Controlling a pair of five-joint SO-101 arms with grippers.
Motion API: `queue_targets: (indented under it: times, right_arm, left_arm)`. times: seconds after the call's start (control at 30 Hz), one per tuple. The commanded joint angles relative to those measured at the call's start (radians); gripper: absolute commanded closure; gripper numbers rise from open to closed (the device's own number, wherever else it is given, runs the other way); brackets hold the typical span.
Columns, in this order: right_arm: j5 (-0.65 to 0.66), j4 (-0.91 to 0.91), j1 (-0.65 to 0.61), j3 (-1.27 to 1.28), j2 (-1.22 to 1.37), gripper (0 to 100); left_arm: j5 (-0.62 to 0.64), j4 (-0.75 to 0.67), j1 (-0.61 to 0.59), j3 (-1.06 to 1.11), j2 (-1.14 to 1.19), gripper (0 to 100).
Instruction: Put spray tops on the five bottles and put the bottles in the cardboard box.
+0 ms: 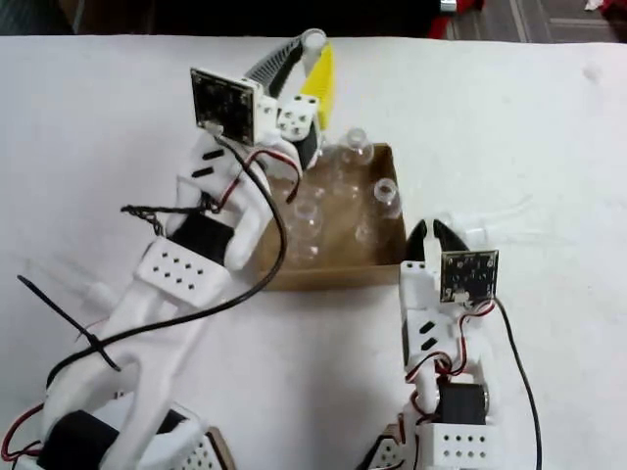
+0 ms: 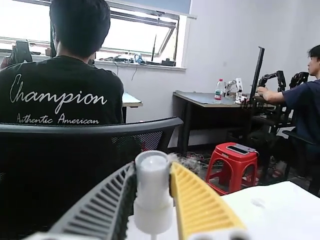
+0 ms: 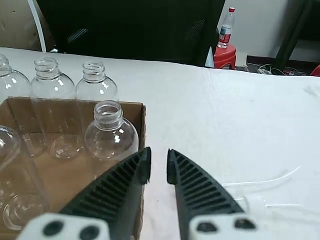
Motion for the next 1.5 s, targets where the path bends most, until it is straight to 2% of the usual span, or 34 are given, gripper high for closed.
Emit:
queue_targets:
  times: [0.0, 0.23, 0.9, 1.1, 1.47]
  right_arm:
    - [0.011, -0.025, 0.005, 0.008, -0.005, 95.4]
    - [0.011, -0.025, 0.005, 0.008, -0.005, 95.4]
    - [0.011, -0.025, 0.005, 0.008, -0.005, 95.4]
    - [0.011, -0.025, 0.004, 0.008, -0.005, 95.4]
    - [0.011, -0.033, 0.004, 0.008, -0.005, 95.2]
  left_arm:
    - [0.020, 0.002, -0.012, -0.008, -0.002, 98]
    - [0.023, -0.006, -0.027, -0.014, 0.093, 98]
    - [0.025, -0.009, -0.027, -0.014, 0.168, 98]
    - [0.020, -0.133, -0.027, -0.003, 0.265, 98]
    - [0.020, -0.143, -0.021, 0.044, 0.320, 98]
